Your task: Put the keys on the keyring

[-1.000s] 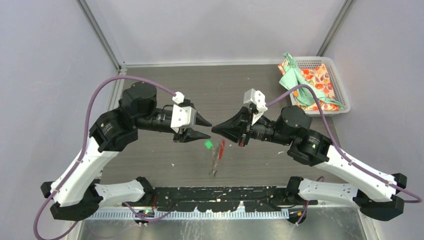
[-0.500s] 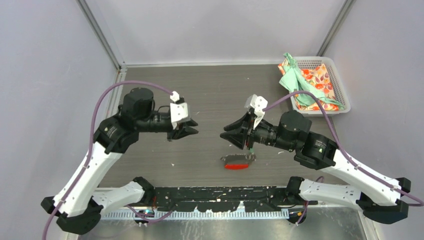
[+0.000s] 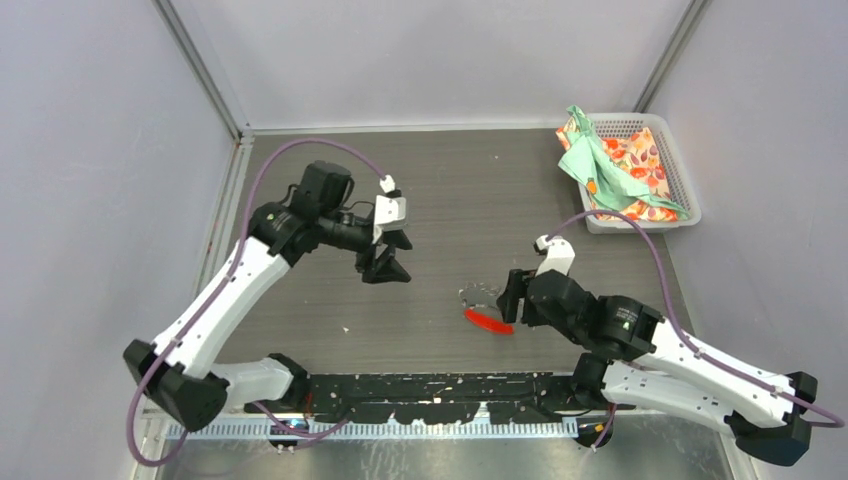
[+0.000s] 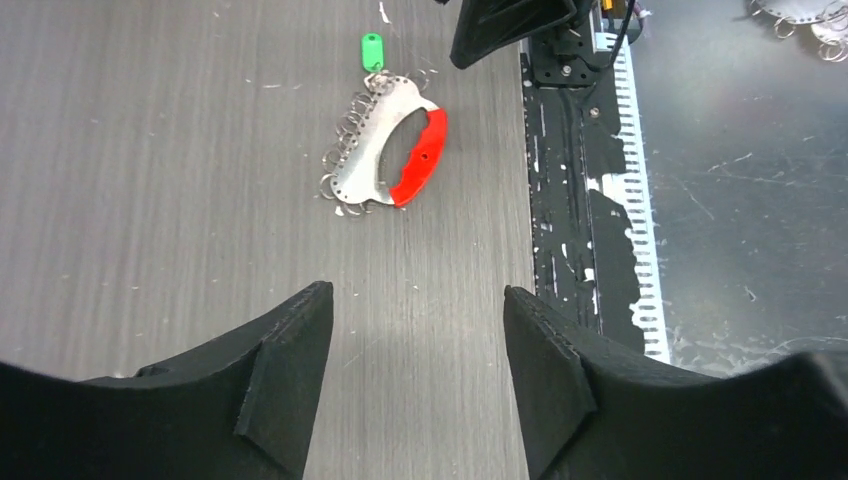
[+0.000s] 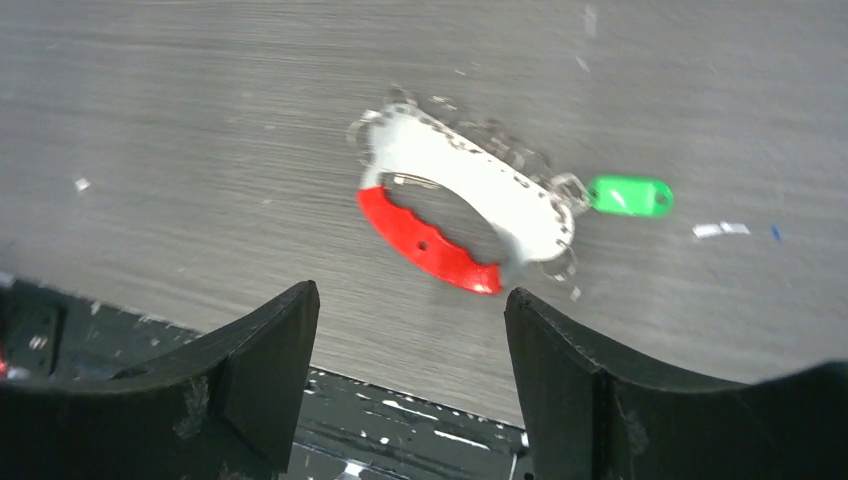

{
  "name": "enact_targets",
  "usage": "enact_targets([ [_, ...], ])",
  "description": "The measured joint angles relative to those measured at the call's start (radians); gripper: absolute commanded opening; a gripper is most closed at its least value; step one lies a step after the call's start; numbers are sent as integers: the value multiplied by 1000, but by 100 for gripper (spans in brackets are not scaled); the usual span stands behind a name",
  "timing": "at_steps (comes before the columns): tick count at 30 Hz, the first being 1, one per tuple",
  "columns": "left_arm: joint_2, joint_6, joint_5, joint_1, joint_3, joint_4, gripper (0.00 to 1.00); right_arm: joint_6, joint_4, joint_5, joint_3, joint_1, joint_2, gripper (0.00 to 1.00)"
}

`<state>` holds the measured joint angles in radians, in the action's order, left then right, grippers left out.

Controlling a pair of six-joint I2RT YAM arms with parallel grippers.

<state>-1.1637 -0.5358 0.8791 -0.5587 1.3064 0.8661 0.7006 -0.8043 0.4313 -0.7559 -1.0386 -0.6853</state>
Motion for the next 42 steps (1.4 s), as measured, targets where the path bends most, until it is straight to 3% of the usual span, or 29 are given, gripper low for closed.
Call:
enact_targets([
  [5,-114,-15,15,0,19,2,64,203,-122,110,26,17,-10,69],
  [10,-119,-27,14,0,22,10,61,272,-78,148,89,135,-38,61],
  [16,-106,-53,3,0,29,37,60,262,70,12,195,386,-168,55],
  [24,-62,-71,-11,0,28,45,60,218,212,-121,213,474,-317,47],
  [33,-13,-75,-16,0,18,43,59,200,341,-200,246,570,-449,22],
  [37,4,-78,-16,0,2,43,58,183,370,-233,244,581,-487,1],
  [42,24,-79,-17,0,-24,42,58,144,386,-277,219,583,-468,1],
])
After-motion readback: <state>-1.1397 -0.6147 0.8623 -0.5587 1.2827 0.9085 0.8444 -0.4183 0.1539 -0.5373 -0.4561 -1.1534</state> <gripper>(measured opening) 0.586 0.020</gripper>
